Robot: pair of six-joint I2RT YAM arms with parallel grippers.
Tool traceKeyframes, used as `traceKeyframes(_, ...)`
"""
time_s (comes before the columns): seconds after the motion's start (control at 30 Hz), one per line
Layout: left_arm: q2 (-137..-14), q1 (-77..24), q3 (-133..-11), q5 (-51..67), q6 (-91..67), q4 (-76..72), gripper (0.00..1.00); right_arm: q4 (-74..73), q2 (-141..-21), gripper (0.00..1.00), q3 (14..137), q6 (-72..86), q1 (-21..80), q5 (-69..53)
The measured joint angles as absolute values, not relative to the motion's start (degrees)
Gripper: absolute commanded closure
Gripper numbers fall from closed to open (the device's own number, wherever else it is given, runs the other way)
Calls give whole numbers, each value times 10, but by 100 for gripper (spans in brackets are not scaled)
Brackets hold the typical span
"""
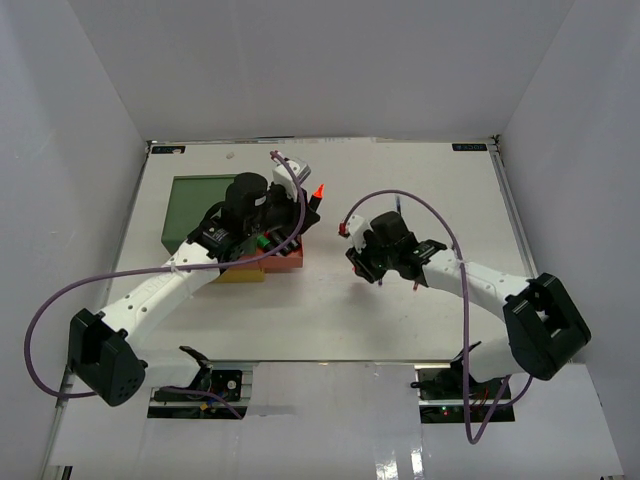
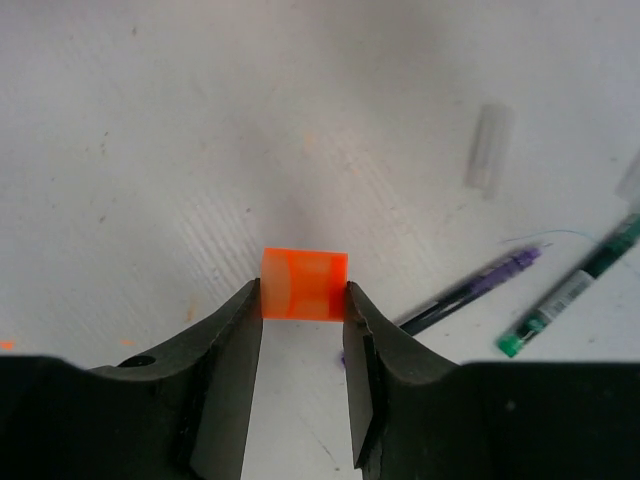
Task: Sort the stationery into containers
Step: Move the pen cap to the center of the board.
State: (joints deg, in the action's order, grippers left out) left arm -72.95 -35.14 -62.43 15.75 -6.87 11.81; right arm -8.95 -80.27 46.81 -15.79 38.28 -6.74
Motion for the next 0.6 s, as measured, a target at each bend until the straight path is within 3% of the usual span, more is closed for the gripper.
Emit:
traceKeyframes(0.3, -718, -351, -623, 137, -67, 116, 100, -122, -854, 62, 458, -183, 432, -54)
traceKeyframes(0.6, -718, -351, -622, 122, -67, 116, 100, -133, -886, 41, 458, -192, 442, -27)
